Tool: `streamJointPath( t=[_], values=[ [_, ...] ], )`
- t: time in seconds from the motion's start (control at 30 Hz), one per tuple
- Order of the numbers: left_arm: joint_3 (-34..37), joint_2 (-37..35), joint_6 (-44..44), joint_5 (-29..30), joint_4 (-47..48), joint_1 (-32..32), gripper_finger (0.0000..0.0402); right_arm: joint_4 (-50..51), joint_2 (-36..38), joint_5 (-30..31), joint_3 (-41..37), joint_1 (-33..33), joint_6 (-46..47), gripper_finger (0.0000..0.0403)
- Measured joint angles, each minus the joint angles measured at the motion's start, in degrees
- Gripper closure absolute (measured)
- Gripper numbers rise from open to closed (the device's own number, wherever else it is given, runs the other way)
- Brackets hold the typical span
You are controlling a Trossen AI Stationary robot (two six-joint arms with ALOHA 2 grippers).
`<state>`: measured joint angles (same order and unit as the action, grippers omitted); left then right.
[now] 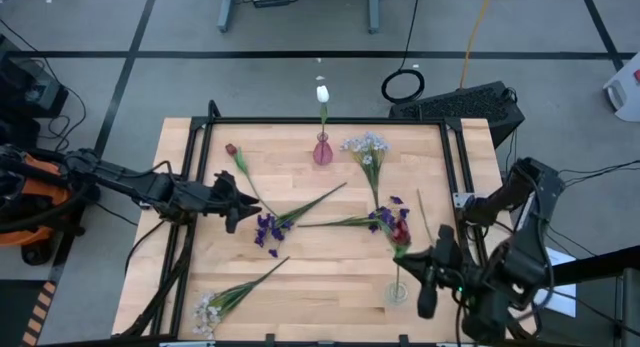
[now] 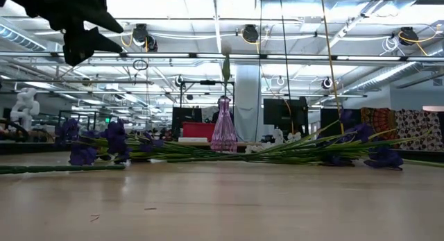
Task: Sort flowers into vase by color
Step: Put the right red tulip into the transparent vase
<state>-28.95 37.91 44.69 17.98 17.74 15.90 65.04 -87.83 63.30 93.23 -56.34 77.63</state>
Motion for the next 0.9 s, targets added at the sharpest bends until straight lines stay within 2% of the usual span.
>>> streamJointPath(
  t=[0.2,0.47,0.57,0.9],
  values=[
    [0.0,2.1,1.4,-1.2,-0.2,0.0,0.0224,2.7,-2.6,0.1,0.0,-2.1,3.1,0.0402],
    [0.0,5.2,1.5,-1.4,-1.0,0.0,0.0224,18.8,-7.0,1.7,0.0,-3.8,20.4,0.0402],
    [0.0,6.3,2.0,-1.5,-1.0,0.0,0.0224,21.9,-8.3,1.9,0.0,-4.4,25.5,0.0402],
    [0.0,7.9,3.0,-1.5,-1.6,0.0,0.0224,22.6,-13.9,3.3,0.0,-4.5,28.7,0.0402]
  ],
)
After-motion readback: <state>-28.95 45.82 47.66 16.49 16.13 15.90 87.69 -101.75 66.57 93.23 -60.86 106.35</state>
